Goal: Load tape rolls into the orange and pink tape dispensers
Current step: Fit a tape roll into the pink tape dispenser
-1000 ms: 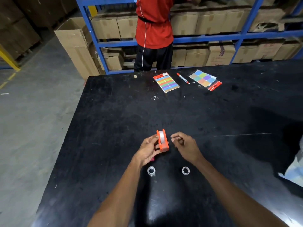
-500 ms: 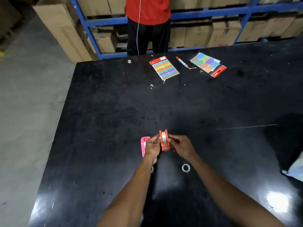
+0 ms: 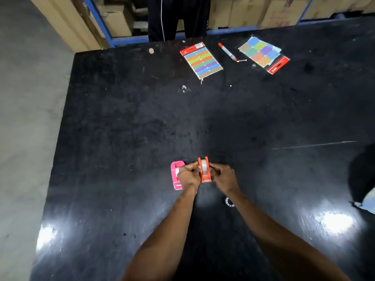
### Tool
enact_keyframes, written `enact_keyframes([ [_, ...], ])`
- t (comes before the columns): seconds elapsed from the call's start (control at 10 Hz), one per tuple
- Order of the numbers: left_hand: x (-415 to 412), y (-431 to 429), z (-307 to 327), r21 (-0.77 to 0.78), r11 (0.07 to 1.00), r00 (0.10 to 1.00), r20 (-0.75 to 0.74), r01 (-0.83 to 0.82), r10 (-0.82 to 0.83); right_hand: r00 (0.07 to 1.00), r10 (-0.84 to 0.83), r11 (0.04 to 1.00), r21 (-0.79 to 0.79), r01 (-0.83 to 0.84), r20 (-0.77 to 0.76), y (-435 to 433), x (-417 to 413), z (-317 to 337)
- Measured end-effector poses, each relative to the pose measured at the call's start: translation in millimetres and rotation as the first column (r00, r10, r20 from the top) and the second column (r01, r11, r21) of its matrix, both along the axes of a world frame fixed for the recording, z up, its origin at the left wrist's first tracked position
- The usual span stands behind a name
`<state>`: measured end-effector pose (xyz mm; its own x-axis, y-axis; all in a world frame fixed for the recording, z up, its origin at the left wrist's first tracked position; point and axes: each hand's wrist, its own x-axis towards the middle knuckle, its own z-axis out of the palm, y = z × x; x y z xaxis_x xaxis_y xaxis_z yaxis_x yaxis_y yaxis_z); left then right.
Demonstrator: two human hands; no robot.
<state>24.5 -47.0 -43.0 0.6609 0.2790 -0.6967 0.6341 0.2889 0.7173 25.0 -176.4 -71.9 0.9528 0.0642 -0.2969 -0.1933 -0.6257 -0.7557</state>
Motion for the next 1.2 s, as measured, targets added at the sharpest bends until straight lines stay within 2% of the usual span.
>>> enact_keyframes([
  [0.1,-4.1,4.3,-0.1,0.011,1.0,0.999,-0.022,0.023,-0.022,1.0,0.014,0.999,0.032,-0.014,0.003,-2.9,-1.3,-4.3],
  [0.2,-1.6,3.3,-15.4,0.095,0.993,0.998,-0.01,0.066,-0.066,1.0,0.006,0.999,0.047,-0.005,-0.016,-3.3,-3.1,-4.4],
  [0.3,0.5,-1.2,-15.8,0.203,0.979,1.0,0.003,0.018,-0.019,0.999,0.019,1.0,0.02,-0.018,-0.032,-2.7,-2.0,-2.4],
  [0.4,-4.4,0.1,-8.9,0.248,0.961,0.988,0.061,0.119,-0.138,0.998,-0.041,0.997,-0.069,0.039,-0.037,-7.1,-4.2,-4.3],
  [0.5,-1.5,11.4,-8.0,0.408,0.912,0.993,0.089,0.034,-0.077,0.995,-0.097,0.984,-0.147,0.099,0.019,-10.2,-5.8,0.9],
  [0.6,-13.1,45.1,2.9,0.608,0.761,0.935,0.087,0.224,-0.345,0.985,-0.117,0.981,-0.136,0.135,0.131,-7.9,-1.9,18.0],
  [0.7,-19.6,80.5,26.4,0.572,0.787,0.901,0.179,0.231,-0.395,0.979,-0.02,0.988,-0.148,0.051,0.202,5.5,3.1,37.0],
  [0.8,-24.4,105.9,22.1,0.584,0.748,0.873,0.131,0.315,-0.47,0.973,0.106,0.984,-0.16,-0.074,0.205,22.2,6.3,45.0],
  [0.9,-35.2,130.3,10.1,0.533,0.637,0.762,-0.022,0.557,-0.648,0.932,0.328,0.933,-0.207,-0.295,0.152,45.9,6.3,50.5],
  [1.0,-44.4,139.4,3.2,0.52,0.518,0.653,-0.106,0.679,-0.75,0.879,0.466,0.863,-0.27,-0.427,0.101,64.4,2.3,53.9],
  [1.1,-46.9,141.1,-8.7,0.489,0.467,0.591,-0.13,0.737,-0.796,0.83,0.555,0.783,-0.372,-0.498,0.057,84.0,4.2,56.4],
  [1.2,-44.6,141.4,-17.9,0.482,0.503,0.595,-0.048,0.717,-0.802,0.792,0.611,0.699,-0.464,-0.544,-0.01,98.6,9.8,53.9],
])
